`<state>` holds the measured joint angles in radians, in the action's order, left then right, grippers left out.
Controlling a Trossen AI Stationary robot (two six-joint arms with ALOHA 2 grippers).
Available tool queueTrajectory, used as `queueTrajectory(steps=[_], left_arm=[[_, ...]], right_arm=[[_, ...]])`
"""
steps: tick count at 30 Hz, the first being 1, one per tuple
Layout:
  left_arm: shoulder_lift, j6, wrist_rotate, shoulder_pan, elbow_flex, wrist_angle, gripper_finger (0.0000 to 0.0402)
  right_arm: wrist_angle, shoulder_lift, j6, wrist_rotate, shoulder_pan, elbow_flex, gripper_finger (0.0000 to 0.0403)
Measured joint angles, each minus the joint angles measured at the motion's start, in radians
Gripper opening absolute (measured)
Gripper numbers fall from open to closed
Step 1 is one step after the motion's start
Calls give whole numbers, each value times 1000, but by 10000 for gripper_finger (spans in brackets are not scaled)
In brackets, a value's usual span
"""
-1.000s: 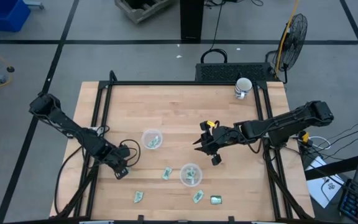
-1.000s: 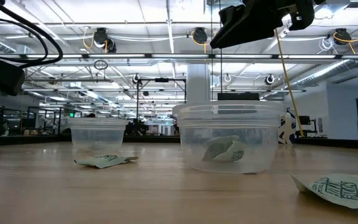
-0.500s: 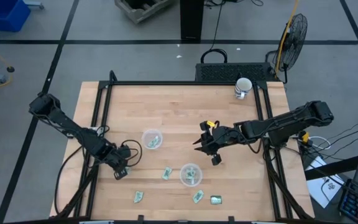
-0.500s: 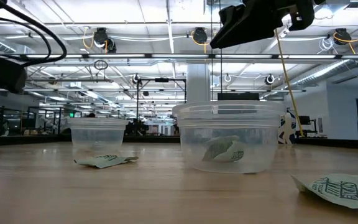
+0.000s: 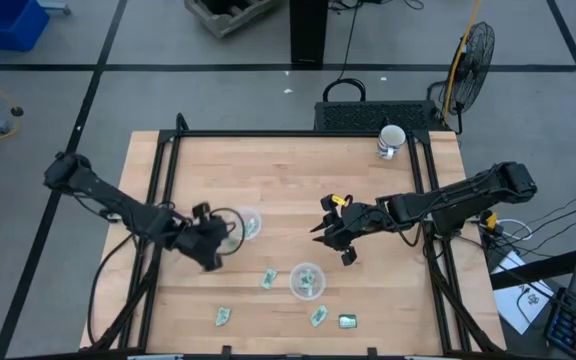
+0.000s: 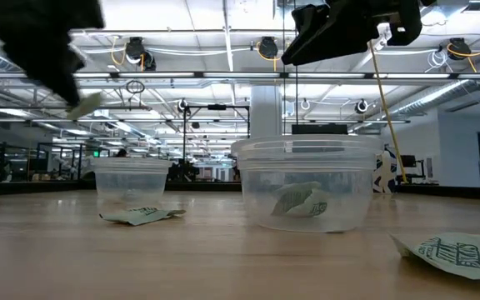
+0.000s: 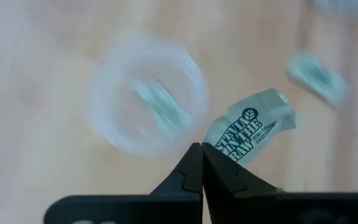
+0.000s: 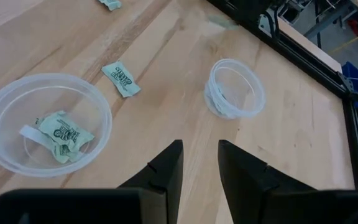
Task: Pick and place items into bin
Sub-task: Put the white stevia packet into the top transparent bin
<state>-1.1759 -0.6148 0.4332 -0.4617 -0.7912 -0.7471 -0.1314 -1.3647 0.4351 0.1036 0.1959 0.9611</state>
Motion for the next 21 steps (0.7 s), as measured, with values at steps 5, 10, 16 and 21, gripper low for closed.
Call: queueTrajectory(steps=[5, 10, 16, 21], left_arm=[[0, 189, 19, 154, -36, 23, 3], [0, 325, -44, 315, 8, 106, 2], [-2, 376, -177, 437, 69, 243, 2], [-49, 393, -249, 457, 140, 328, 2]], right_arm=[[1, 0, 44, 0, 0, 0, 93], [7, 0, 82, 7, 0, 0, 93], [22, 0, 83, 7, 0, 0, 93], [39, 0, 112, 7, 0, 0, 93]])
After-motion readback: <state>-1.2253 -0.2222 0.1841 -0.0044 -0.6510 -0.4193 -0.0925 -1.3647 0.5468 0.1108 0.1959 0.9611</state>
